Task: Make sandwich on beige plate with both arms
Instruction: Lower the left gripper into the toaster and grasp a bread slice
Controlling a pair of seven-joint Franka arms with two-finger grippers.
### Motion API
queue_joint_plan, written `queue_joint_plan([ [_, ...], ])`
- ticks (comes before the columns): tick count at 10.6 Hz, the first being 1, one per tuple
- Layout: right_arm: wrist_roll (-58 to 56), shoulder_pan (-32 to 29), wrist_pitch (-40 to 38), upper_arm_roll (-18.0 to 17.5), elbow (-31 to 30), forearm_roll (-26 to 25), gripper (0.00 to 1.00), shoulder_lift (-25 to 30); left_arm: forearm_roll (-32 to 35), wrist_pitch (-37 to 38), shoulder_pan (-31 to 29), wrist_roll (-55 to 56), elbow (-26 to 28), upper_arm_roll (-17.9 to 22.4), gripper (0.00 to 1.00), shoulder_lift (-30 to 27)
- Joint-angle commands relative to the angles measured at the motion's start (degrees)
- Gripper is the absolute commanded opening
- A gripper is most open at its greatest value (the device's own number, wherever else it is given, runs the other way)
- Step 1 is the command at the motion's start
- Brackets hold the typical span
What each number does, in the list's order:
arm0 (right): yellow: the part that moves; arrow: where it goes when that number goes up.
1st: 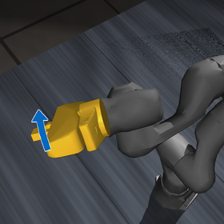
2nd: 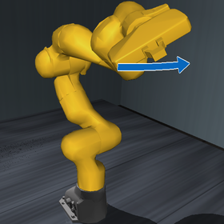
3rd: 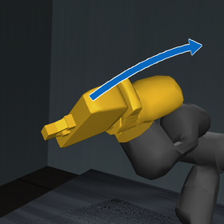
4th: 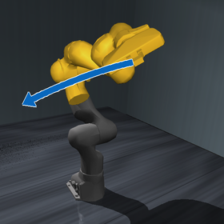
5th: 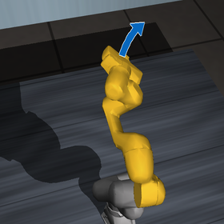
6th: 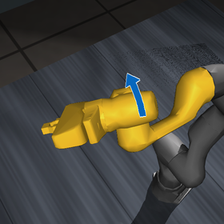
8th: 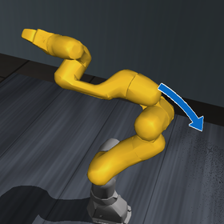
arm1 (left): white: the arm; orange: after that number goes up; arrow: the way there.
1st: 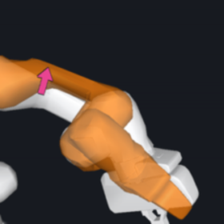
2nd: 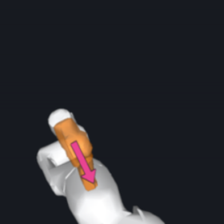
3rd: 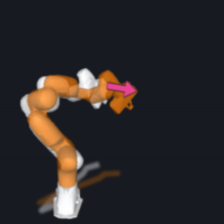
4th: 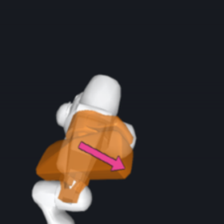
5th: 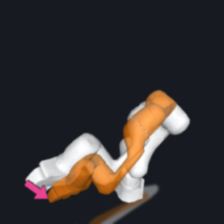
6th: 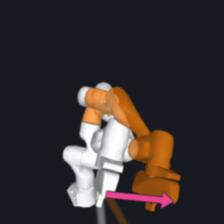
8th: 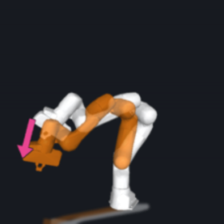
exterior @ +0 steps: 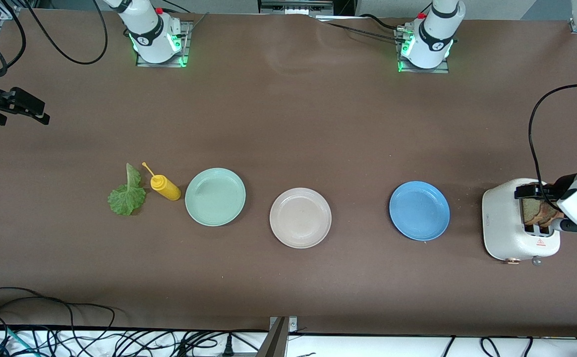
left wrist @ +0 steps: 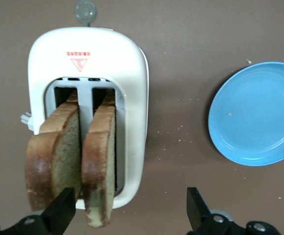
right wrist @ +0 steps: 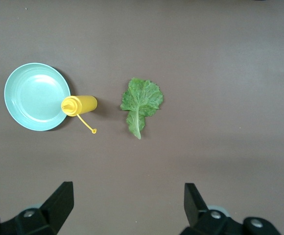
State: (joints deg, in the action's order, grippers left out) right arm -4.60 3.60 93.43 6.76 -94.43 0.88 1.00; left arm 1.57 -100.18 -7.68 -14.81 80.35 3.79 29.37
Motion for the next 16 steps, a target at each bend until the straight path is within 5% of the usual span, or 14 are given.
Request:
queue_joint_plan([
  [1,0.3,-0.4,-1.1,-0.2,1.0,0.6,1.0,-0.4,0.9,-0.5,-1.1,-2.2,-2.1,-0.1,1.0,1.8],
  [6,0.3,-0.4,-1.1,-0.2,1.0,0.6,1.0,-0.4,0.1,-2.5,-1.2,-1.1,-2.0,-0.3,0.99,3.3],
  [7,0.2,-0.4,-1.1,-0.2,1.0,0.6,1.0,-0.4,0.1,-2.5,-1.1,-1.1,-2.0,-0.3,0.93,3.8],
  [8,0.2,-0.4,-1.1,-0.2,1.0,0.6,1.0,-0.4,0.1,-2.5,-1.1,-1.1,-2.0,-0.3,0.82,4.1],
  [10,0.2,-0.4,-1.1,-0.2,1.1,0.6,1.0,-0.4,0.7,-2.3,-0.5,-1.6,-2.0,-0.4,0.34,4.1],
  [12,0.3,-0.4,-1.1,-0.2,1.0,0.6,1.0,-0.4,1.0,-2.2,-0.1,-1.7,-2.0,-0.5,0.05,4.2],
  [16,0.3,-0.4,-1.1,-0.2,1.1,0.6,1.0,-0.4,4.7,-1.8,-0.1,-3.3,-2.2,-0.6,0.0,3.8],
])
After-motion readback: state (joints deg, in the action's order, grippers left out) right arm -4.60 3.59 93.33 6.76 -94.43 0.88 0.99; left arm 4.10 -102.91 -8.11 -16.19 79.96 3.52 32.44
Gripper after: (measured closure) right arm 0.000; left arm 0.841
